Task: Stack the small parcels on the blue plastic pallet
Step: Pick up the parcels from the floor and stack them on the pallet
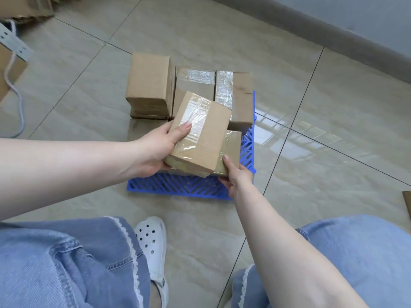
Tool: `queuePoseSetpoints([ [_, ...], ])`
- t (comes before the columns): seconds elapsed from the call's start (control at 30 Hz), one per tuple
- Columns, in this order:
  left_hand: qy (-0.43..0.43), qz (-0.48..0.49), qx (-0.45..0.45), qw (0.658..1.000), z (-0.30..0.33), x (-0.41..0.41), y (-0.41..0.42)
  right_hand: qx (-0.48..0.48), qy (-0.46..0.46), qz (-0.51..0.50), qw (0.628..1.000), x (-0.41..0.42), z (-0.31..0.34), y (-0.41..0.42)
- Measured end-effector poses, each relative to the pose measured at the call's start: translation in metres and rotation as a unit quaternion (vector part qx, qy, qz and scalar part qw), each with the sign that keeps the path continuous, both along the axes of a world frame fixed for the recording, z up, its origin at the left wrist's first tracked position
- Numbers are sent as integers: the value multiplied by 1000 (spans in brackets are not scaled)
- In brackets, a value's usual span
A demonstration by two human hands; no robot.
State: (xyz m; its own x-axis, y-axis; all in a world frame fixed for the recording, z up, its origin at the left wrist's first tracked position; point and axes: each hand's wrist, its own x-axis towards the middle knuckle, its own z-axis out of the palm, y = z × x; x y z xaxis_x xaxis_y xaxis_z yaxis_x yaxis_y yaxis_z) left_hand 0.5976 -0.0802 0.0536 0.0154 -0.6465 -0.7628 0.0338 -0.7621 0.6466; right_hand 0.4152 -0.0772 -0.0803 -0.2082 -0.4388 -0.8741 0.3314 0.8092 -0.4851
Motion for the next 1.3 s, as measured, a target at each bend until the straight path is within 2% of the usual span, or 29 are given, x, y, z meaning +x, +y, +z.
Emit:
queuePoseSetpoints([
  [0.27, 20, 2, -38, 999, 10, -9, -6, 11, -23, -33, 999, -37, 17, 15],
  [0.43, 0, 15, -36, 999, 9, 0, 3, -72, 11, -57, 996, -70, 83, -3],
  [0.6, -13, 10, -12, 1000, 7, 8, 20, -153, -21, 39, 987, -37, 127, -64],
  [0.73, -22, 69, 16, 997, 3, 20, 34, -168, -32, 111, 979, 14, 123, -115],
  [1.0, -12, 14, 25, 1000, 3, 17, 68, -101, 28, 213, 971, 61, 102, -145],
  [1.3, -33, 31, 36, 998, -4, 28, 73, -89, 114, 271, 952, 92, 92, -136],
])
